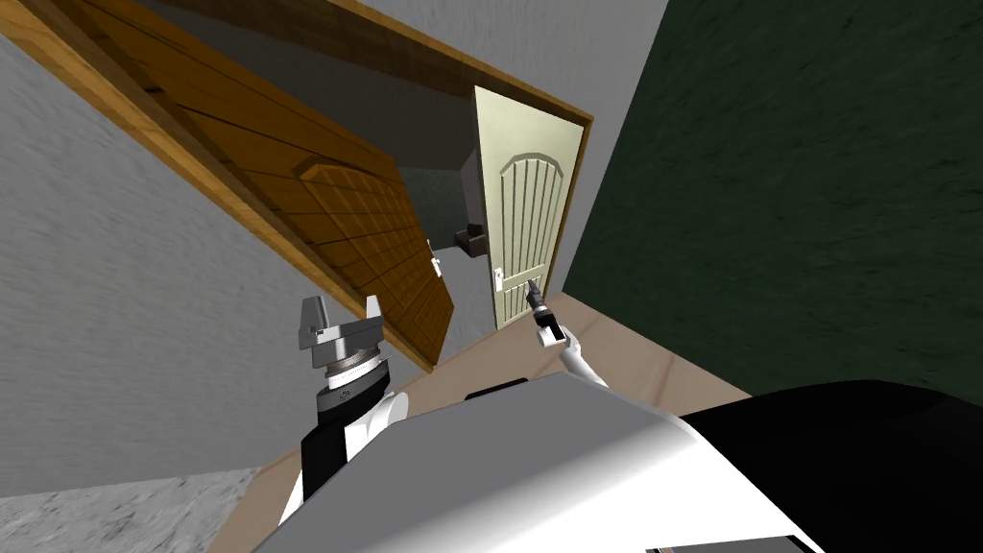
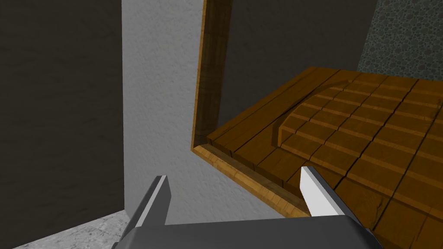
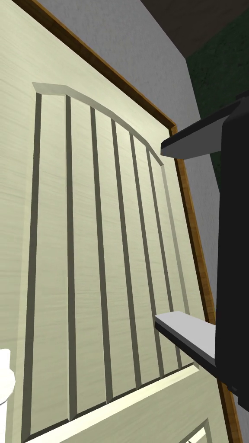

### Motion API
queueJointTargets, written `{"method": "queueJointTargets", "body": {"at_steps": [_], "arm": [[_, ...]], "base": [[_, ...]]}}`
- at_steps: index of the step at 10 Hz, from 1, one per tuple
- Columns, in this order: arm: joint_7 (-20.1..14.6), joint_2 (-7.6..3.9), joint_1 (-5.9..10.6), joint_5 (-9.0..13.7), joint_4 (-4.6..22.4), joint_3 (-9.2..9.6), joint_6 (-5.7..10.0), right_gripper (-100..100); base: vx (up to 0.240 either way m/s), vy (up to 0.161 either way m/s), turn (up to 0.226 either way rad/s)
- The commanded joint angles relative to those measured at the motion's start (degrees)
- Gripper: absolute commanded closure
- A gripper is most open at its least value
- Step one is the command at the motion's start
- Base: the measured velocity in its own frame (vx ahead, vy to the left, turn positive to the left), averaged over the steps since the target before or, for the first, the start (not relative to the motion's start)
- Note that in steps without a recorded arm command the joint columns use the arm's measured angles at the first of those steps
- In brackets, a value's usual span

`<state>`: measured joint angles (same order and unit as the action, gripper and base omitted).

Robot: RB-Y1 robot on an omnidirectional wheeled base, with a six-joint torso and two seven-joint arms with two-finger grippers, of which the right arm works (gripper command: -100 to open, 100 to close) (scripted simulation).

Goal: Push the door open

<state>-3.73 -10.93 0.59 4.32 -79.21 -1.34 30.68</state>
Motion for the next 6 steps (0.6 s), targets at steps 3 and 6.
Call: {"method": "queueJointTargets", "body": {"at_steps": [3,6], "arm": [[-1.5,-1.64,3.93,0.8,7.7,0.12,-0.27,-100],[-2.3,-2.59,6.48,1.3,12.5,0.18,-0.44,-100]], "base": [[0.027,-0.069,0.181],[0.013,-0.067,0.131]]}}
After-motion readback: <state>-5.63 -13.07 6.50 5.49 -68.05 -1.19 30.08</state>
